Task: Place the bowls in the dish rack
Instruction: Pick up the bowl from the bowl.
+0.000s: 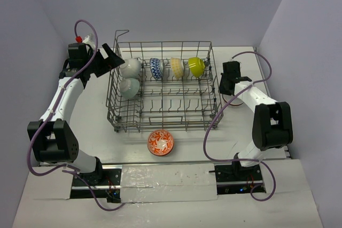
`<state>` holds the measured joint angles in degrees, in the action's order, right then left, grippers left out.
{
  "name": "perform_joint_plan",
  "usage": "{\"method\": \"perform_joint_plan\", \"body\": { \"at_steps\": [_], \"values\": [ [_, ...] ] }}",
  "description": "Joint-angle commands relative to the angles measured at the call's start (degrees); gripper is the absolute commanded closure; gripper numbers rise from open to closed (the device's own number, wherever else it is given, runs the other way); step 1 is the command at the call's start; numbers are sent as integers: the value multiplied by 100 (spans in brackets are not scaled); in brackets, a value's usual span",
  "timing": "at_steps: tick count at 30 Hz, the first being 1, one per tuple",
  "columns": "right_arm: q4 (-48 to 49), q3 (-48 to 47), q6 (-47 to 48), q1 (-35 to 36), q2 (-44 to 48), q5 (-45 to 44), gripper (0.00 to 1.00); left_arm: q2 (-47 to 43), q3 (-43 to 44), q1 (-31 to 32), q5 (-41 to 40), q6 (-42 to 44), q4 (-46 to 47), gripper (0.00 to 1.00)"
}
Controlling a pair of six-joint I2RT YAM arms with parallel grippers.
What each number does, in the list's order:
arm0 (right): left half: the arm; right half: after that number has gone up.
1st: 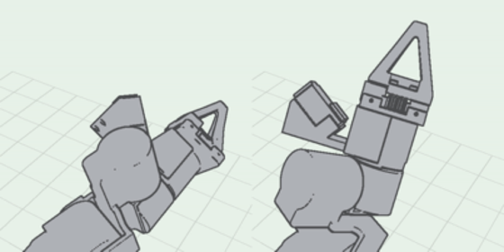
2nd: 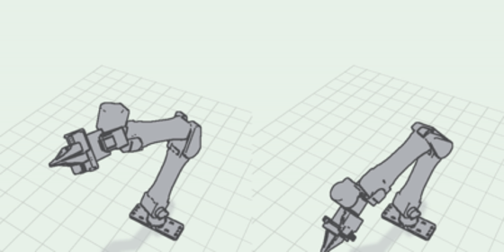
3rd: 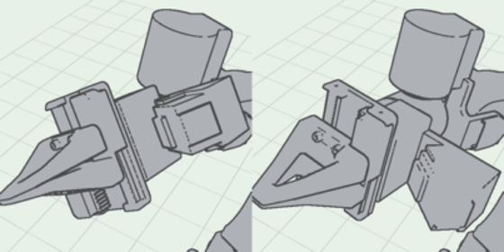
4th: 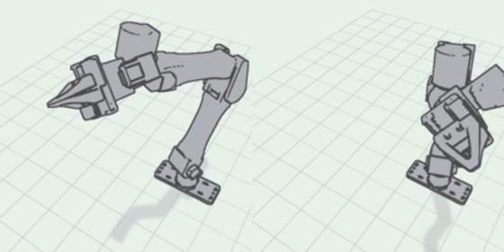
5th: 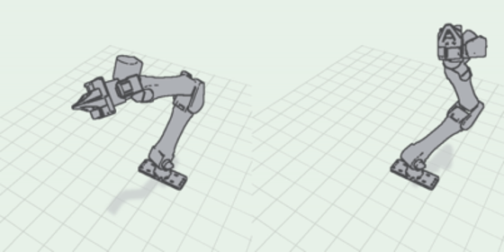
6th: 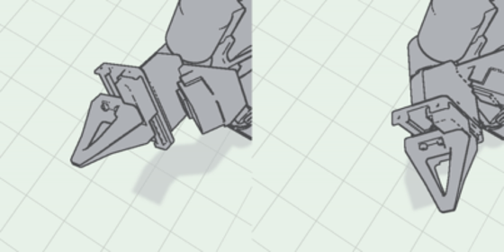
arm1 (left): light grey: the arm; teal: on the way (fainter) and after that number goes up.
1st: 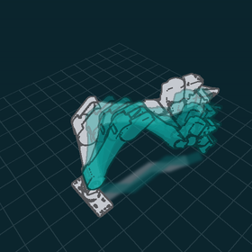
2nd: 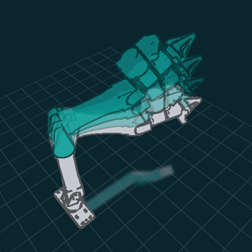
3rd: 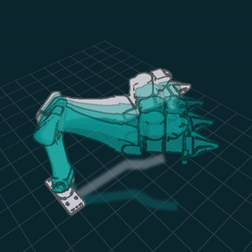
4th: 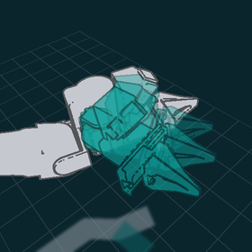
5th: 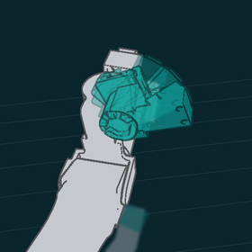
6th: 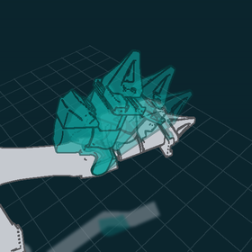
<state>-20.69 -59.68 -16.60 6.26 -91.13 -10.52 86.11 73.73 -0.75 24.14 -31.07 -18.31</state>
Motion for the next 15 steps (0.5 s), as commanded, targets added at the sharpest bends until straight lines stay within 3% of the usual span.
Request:
{"method": "perform_joint_plan", "body": {
  "at_steps": [1, 5, 15],
  "values": [
    [-41, -219, 25, 86, 60, -99, 94, 12, 238, 31, 29, 40, 117, 1],
    [-58, -219, 43, 95, 104, -108, 99, 3, 229, 31, 21, 40, 108, 1],
    [-155, -290, 113, 165, 342, -134, 100, 11, 238, 31, 20, 40, 108, 1]
  ]
}}
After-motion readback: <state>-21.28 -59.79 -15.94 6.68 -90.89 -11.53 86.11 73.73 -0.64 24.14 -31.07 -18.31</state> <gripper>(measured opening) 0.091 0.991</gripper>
